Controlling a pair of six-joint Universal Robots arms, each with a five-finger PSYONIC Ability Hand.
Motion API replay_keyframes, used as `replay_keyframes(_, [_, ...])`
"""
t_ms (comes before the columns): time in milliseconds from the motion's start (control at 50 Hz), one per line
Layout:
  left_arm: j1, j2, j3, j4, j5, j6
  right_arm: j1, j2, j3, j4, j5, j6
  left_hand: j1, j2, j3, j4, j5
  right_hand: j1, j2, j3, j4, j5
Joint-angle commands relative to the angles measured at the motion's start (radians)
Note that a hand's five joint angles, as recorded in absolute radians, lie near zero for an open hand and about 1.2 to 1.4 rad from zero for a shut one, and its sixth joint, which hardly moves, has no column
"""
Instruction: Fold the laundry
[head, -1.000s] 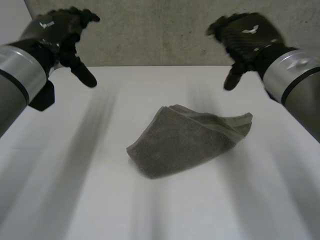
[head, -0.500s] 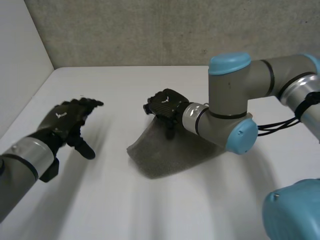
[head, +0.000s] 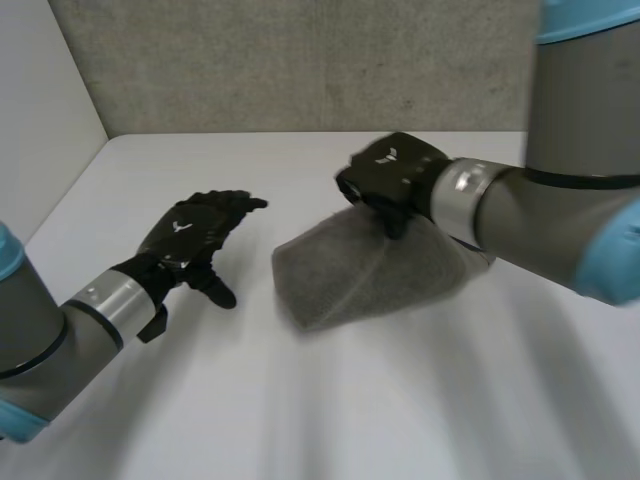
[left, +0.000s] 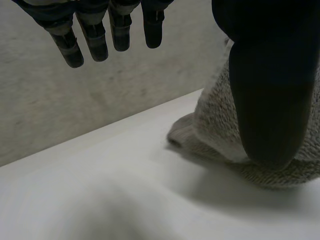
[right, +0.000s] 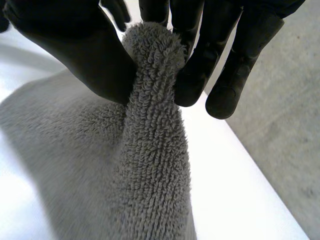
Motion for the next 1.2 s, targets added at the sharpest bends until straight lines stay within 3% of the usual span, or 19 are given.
replay_keyframes(20, [-0.07, -0.073, 0.107, -0.004, 0.133, 0.001, -0.081, -0.216, 0.36, -0.007, -0.008, -0.145, 0.038, 0.042, 0.041, 0.042, 0.01, 0.063, 0.085, 0.062, 0.059, 0.071])
replay_keyframes(80, [-0.087, -0.082, 0.124, -0.002, 0.147, -0.001, -0.125, -0.379, 0.634, -0.007, -0.004, -0.31, 0.038, 0.042, 0.041, 0.042, 0.01, 0.063, 0.085, 0.062, 0.059, 0.071])
replay_keyframes(120, [-0.145, -0.108, 0.174, -0.002, 0.167, 0.001, -0.142, -0.435, 0.708, -0.01, -0.004, -0.351, 0.041, 0.045, 0.044, 0.045, 0.013, 0.063, 0.085, 0.062, 0.059, 0.071])
replay_keyframes(340, [-0.26, -0.215, 0.311, -0.017, 0.172, 0.043, -0.356, -0.634, 0.997, -0.15, -0.013, -0.419, 0.087, 0.091, 0.091, 0.092, 0.06, 0.063, 0.085, 0.062, 0.059, 0.071])
replay_keyframes(540, [-0.294, -0.338, 0.381, -0.096, 0.232, 0.18, -0.458, -0.648, 1.104, -0.176, -0.079, -0.442, 0.169, 0.173, 0.173, 0.174, 0.142, 0.063, 0.085, 0.062, 0.059, 0.071])
replay_keyframes(620, [-0.303, -0.415, 0.432, -0.123, 0.221, 0.264, -0.484, -0.648, 1.11, -0.176, -0.105, -0.442, 0.202, 0.206, 0.205, 0.206, 0.175, 0.063, 0.085, 0.062, 0.059, 0.071])
replay_keyframes(740, [-0.305, -0.455, 0.467, -0.139, 0.22, 0.292, -0.515, -0.641, 1.109, -0.176, -0.156, -0.444, 0.323, 0.326, 0.326, 0.327, 0.295, 0.063, 0.085, 0.062, 0.059, 0.071])
replay_keyframes(800, [-0.314, -0.466, 0.47, -0.137, 0.224, 0.294, -0.521, -0.632, 1.101, -0.182, -0.166, -0.442, 0.496, 0.5, 0.499, 0.5, 0.468, 0.063, 0.085, 0.062, 0.059, 0.071])
replay_keyframes(840, [-0.325, -0.469, 0.47, -0.13, 0.22, 0.295, -0.516, -0.615, 1.092, -0.203, -0.17, -0.444, 0.826, 0.83, 0.829, 0.83, 0.798, 0.063, 0.085, 0.062, 0.059, 0.071])
replay_keyframes(940, [-0.325, -0.469, 0.489, -0.097, 0.21, 0.295, -0.509, -0.562, 1.046, -0.251, -0.166, -0.439, 1.161, 1.165, 1.164, 1.165, 1.133, 0.063, 0.085, 0.062, 0.059, 0.071])
replay_keyframes(980, [-0.325, -0.467, 0.5, -0.076, 0.19, 0.295, -0.509, -0.536, 1.02, -0.263, -0.166, -0.432, 1.218, 1.222, 1.221, 1.222, 1.19, 0.063, 0.085, 0.062, 0.059, 0.071])
replay_keyframes(1020, [-0.325, -0.456, 0.524, -0.006, 0.084, 0.298, -0.505, -0.506, 0.983, -0.282, -0.166, -0.425, 1.218, 1.222, 1.221, 1.222, 1.19, 0.063, 0.085, 0.062, 0.059, 0.071])
replay_keyframes(1040, [-0.325, -0.456, 0.524, -0.005, 0.083, 0.298, -0.495, -0.479, 0.942, -0.309, -0.163, -0.422, 1.218, 1.222, 1.221, 1.222, 1.19, 0.063, 0.085, 0.062, 0.059, 0.071])
replay_keyframes(1060, [-0.322, -0.449, 0.544, 0.04, 0.007, 0.298, -0.464, -0.448, 0.888, -0.349, -0.159, -0.421, 1.218, 1.222, 1.221, 1.222, 1.19, 0.063, 0.085, 0.062, 0.059, 0.071])
replay_keyframes(1080, [-0.322, -0.449, 0.544, 0.041, 0.006, 0.298, -0.464, -0.448, 0.888, -0.349, -0.159, -0.421, 1.218, 1.222, 1.221, 1.222, 1.19, 0.063, 0.085, 0.062, 0.059, 0.071])
replay_keyframes(1140, [-0.314, -0.392, 0.636, 0.168, -0.203, 0.298, -0.383, -0.387, 0.752, -0.48, -0.124, -0.419, 1.218, 1.222, 1.221, 1.222, 1.19, 0.063, 0.085, 0.062, 0.059, 0.071])
replay_keyframes(1160, [-0.314, -0.392, 0.636, 0.168, -0.204, 0.298, -0.383, -0.387, 0.751, -0.481, -0.124, -0.419, 1.218, 1.222, 1.221, 1.222, 1.19, 0.063, 0.085, 0.062, 0.059, 0.071])
replay_keyframes(1200, [-0.312, -0.336, 0.722, 0.225, -0.306, 0.297, -0.282, -0.361, 0.568, -0.754, 0.021, -0.404, 1.218, 1.222, 1.221, 1.222, 1.19, 0.063, 0.085, 0.062, 0.059, 0.071])
